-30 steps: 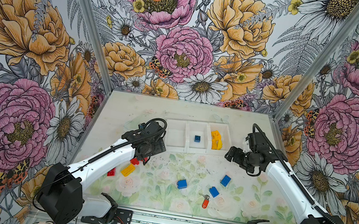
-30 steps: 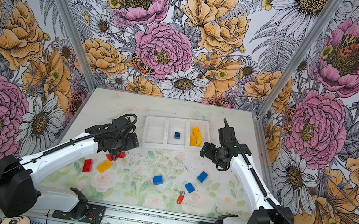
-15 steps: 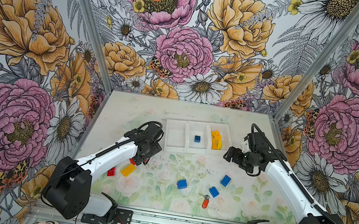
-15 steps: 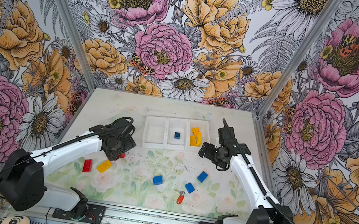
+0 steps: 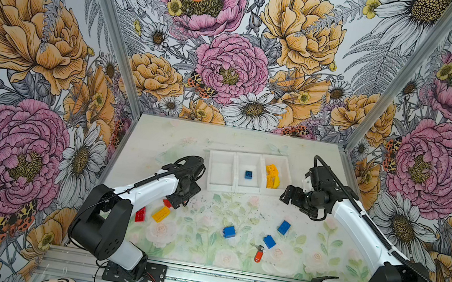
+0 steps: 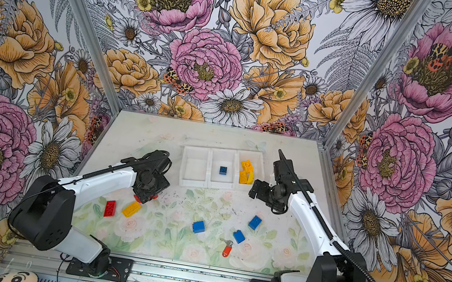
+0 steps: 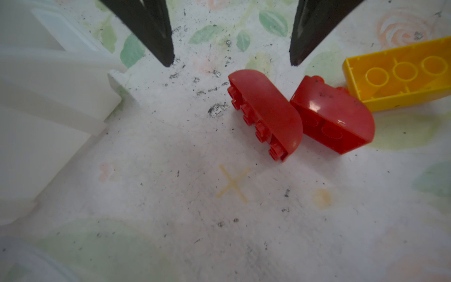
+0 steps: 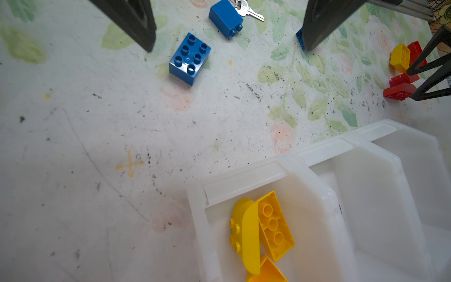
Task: Sort the legos into containers by color
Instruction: Pick up the lego from the middle-left of the table.
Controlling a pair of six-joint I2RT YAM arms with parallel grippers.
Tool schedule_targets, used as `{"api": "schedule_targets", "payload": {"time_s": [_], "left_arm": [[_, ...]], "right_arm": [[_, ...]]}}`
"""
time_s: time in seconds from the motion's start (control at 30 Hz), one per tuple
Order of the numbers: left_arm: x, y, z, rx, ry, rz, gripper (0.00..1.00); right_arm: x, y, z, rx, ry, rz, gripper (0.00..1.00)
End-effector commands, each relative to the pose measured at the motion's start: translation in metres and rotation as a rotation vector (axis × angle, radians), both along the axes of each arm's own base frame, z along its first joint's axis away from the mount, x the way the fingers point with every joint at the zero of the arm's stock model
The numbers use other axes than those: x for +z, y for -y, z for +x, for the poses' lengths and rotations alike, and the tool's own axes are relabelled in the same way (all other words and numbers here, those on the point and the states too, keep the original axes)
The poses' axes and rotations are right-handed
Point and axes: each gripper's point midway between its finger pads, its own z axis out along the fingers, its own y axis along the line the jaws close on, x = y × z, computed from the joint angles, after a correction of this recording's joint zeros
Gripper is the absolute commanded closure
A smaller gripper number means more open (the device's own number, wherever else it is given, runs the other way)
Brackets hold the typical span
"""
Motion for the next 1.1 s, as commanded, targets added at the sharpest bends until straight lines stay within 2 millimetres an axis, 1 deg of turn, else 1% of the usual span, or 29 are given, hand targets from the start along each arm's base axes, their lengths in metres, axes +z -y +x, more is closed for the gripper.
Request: {"api": "schedule_targets", "payload": {"time_s": [0.0,0.23,0.57,0.67,0.9,1.07], "left_arm": [[-0.008,0.002,0.005,0.035,0.003,-0.022,0.27],[-0.017,-0.002,0.009,0.054,-0.014,-0.007,0.37],[-0.026,-0.003,0.011,0.053,-0.046,0.003,0.45],[-0.025,-0.003,0.015,0.05,-0.038,0.01,0.48],[-0.026,-0.009,0.015,0.061,-0.034,0.027,0.56],[-0.023,-0.01,0.016,0.063,-0.022,0.029,0.66]], "right_arm": [[0.012,-0.003,0.012,0.02,0.043,0.009,0.05],[0.011,-0.001,0.014,0.018,0.038,0.013,0.05],[0.009,0.003,0.014,0.011,0.035,0.012,0.04],[0.01,0.003,0.015,0.01,0.036,0.015,0.04],[0.012,0.003,0.014,0.01,0.041,0.022,0.04],[0.014,0.002,0.014,0.015,0.049,0.025,0.04]]}}
